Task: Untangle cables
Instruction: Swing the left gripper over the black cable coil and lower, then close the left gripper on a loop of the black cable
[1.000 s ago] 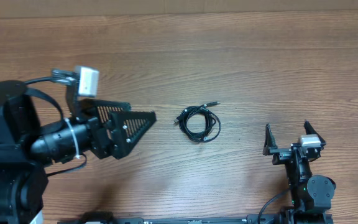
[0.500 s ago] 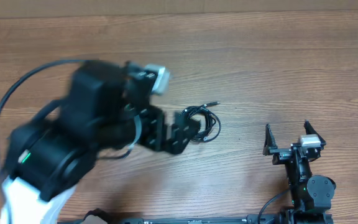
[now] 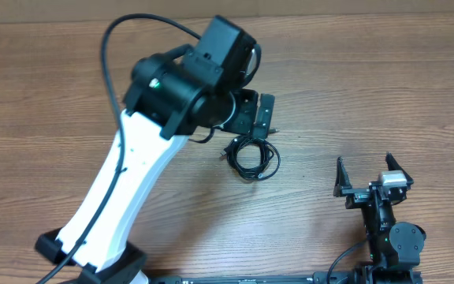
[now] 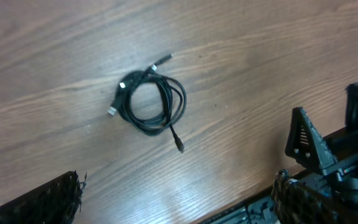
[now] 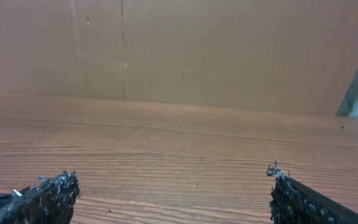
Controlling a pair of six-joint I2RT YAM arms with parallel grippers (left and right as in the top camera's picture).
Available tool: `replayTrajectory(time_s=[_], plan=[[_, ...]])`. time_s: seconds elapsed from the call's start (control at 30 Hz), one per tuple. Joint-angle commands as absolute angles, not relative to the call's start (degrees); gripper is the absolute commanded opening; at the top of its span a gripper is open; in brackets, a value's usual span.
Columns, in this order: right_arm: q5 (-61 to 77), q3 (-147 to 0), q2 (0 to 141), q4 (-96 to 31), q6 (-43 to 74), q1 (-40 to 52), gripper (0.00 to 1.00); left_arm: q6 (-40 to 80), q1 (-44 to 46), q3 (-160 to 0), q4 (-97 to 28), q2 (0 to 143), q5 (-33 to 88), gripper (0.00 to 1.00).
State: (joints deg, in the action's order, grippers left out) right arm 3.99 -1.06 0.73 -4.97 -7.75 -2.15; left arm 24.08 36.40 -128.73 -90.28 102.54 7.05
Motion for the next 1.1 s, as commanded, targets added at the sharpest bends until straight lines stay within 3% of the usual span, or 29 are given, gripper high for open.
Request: replayTrajectory(time_s=[0.0, 0.43, 0.67, 1.07], plan=[[3.25, -0.49, 0.16, -4.64, -7.99, -1.98, 1.00, 24.91, 36.95, -129.84, -90.87, 106.30, 9.56, 1.00], [3.25, -0.49, 0.16, -4.64, -7.99, -1.98, 1.00, 24.18, 36.77, -129.21, -96.82, 121.54, 5.98, 1.00], [3.25, -0.49, 0.16, -4.64, -7.99, -1.98, 1.00, 16.14, 37.93, -128.92, -96.82, 125.16, 11.09, 1.00], [3.27, -0.49, 0.16, -4.64, -7.99, -1.98, 1.00, 16.91, 39.20, -121.23, -94.56, 126.48, 11.53, 0.89]])
